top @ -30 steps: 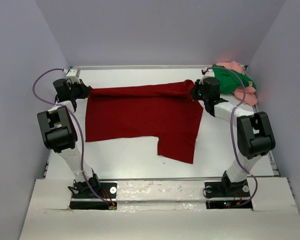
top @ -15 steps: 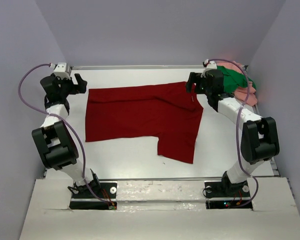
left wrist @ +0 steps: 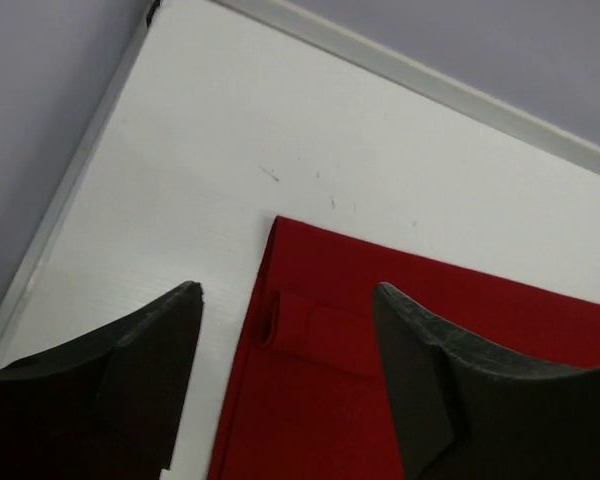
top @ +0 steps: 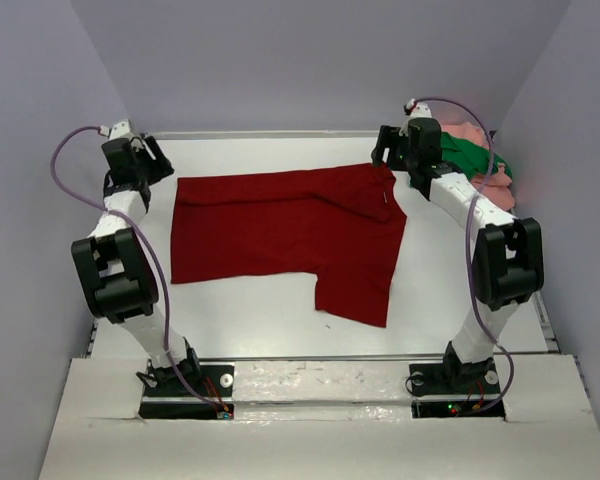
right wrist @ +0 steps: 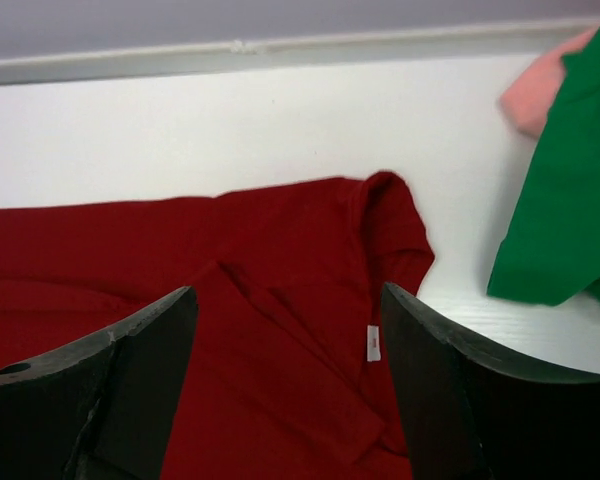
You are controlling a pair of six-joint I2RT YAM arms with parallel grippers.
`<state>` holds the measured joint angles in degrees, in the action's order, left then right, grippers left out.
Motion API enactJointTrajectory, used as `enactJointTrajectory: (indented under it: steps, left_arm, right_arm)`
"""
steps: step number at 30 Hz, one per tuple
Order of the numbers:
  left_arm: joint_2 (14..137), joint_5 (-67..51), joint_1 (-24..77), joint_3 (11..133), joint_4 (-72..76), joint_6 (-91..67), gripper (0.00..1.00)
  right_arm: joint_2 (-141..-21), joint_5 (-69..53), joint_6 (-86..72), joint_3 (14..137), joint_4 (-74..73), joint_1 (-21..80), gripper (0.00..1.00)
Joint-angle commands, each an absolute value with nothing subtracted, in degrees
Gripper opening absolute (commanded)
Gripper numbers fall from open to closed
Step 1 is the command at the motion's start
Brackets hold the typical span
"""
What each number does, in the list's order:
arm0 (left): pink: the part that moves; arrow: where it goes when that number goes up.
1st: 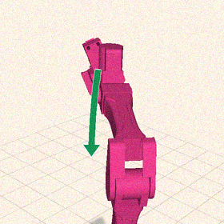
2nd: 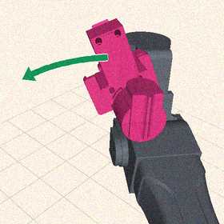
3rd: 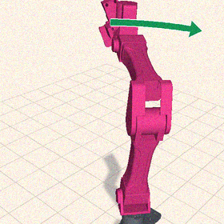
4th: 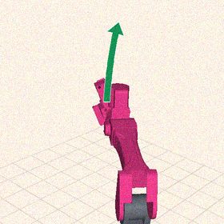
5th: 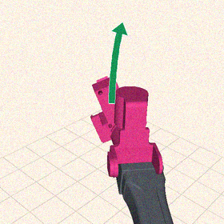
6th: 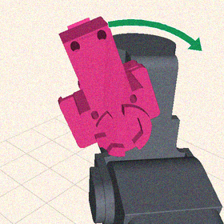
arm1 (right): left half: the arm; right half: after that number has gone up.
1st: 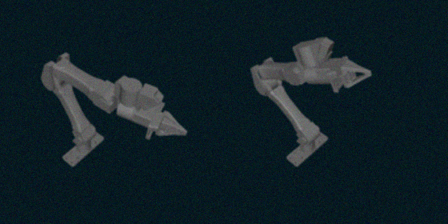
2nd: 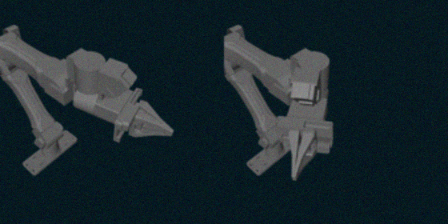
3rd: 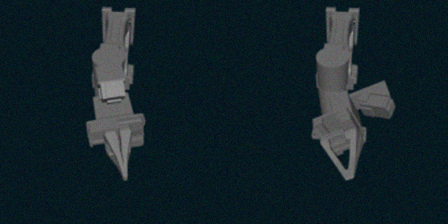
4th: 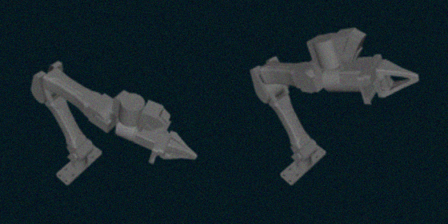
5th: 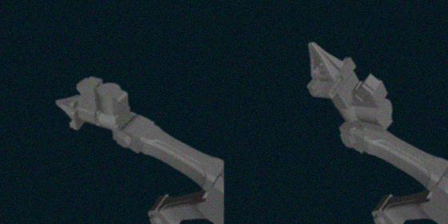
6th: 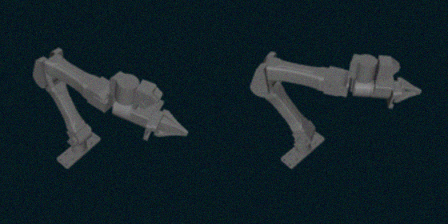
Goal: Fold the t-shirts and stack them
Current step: Fold the flattened tshirt in 1/3 of the way
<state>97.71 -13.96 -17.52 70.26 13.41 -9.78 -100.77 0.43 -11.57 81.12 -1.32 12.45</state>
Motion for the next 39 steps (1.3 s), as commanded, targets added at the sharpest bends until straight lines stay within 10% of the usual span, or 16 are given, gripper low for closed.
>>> enactJointTrajectory:
  steps: [1, 7, 29, 39]
  left_arm:
    - [100.4, -1.1, -12.2, 75.1, 5.3, -13.7, 0.76]
    - [109.5, 4.5, -7.6, 84.3, -0.8, -16.9, 0.49]
    - [124.4, 9.6, -6.5, 98.2, -17.6, -10.0, 0.44]
    - [123.4, 7.1, -6.6, 96.6, -17.1, -9.3, 0.22]
  right_arm:
    - [-104.9, 0.5, -15.1, 85.8, -6.0, 12.8, 0.77]
    - [-107.8, -1.8, -14.9, 87.8, -6.5, 12.8, 0.67]
    - [-109.2, -2.5, -13.5, 86.1, -6.2, 12.8, 0.62]
    - [-109.1, -3.0, -13.6, 85.3, -5.6, 12.8, 0.61]
